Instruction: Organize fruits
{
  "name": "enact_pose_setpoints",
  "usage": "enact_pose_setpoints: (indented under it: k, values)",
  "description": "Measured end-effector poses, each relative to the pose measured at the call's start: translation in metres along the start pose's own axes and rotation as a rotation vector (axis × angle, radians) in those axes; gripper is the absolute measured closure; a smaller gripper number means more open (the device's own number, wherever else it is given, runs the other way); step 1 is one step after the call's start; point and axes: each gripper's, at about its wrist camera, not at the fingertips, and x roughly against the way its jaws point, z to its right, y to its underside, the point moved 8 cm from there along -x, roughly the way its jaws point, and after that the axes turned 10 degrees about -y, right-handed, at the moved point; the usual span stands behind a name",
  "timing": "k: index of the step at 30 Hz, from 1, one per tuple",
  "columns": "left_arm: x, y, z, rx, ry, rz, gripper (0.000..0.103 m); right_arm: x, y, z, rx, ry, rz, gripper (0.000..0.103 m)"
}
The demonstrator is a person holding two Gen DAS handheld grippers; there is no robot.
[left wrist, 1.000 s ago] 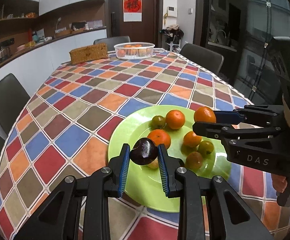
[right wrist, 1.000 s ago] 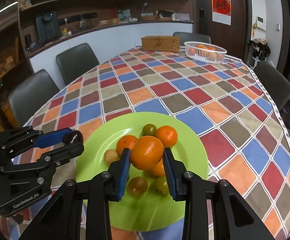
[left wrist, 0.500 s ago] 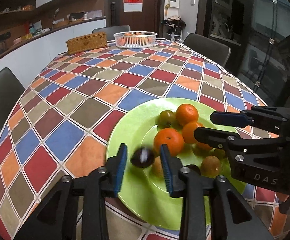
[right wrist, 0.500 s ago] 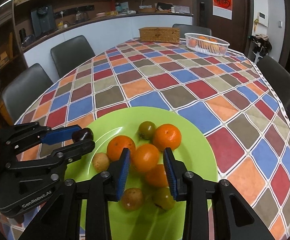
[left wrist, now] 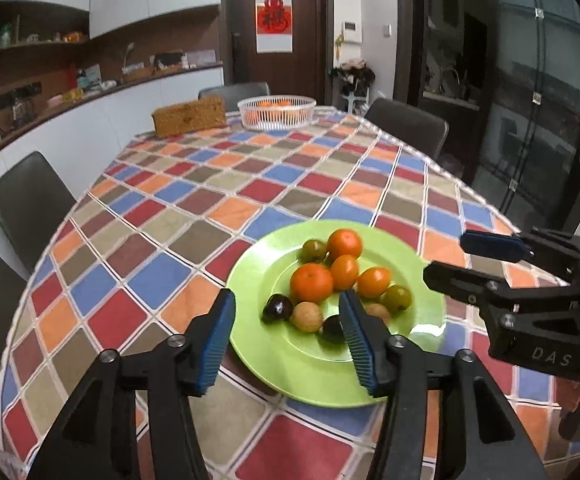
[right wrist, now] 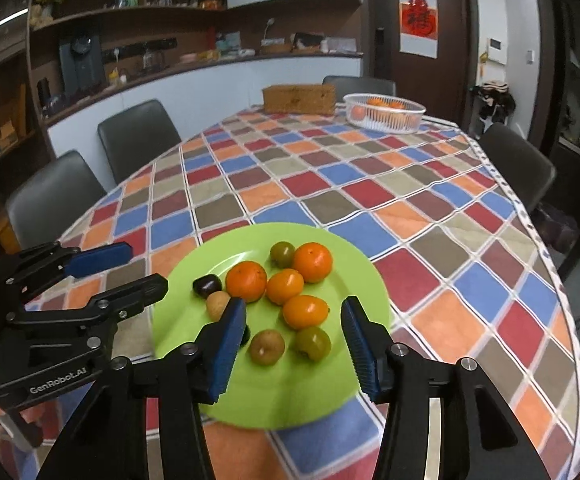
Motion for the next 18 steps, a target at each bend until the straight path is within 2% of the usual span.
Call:
enact_pose_setpoints:
  k: [1,7,10,13,18]
  values:
    - [0.007,-0.001,0.0,0.004,-0.008,0.008,0.047,0.007,0.001,-0.001,-0.005,0.004,0.01,0.044]
    - [0.054,-0.005,0.001,0.034,-0.053,0.064,0.032,0.055,0.004,-0.007,-0.008,0.027,0.078,0.033]
    - [0.076,-0.003,0.001,0.032,-0.095,0.105,0.021,0.078,0.007,-0.01,-0.002,0.049,0.112,0.027]
    - [0.098,0.001,0.003,0.027,-0.125,0.14,0.015,0.099,0.013,-0.012,0.01,0.084,0.134,0.023]
    - [0.132,0.011,0.012,0.01,-0.125,0.174,0.007,0.132,0.027,-0.016,0.001,0.109,0.172,0.02]
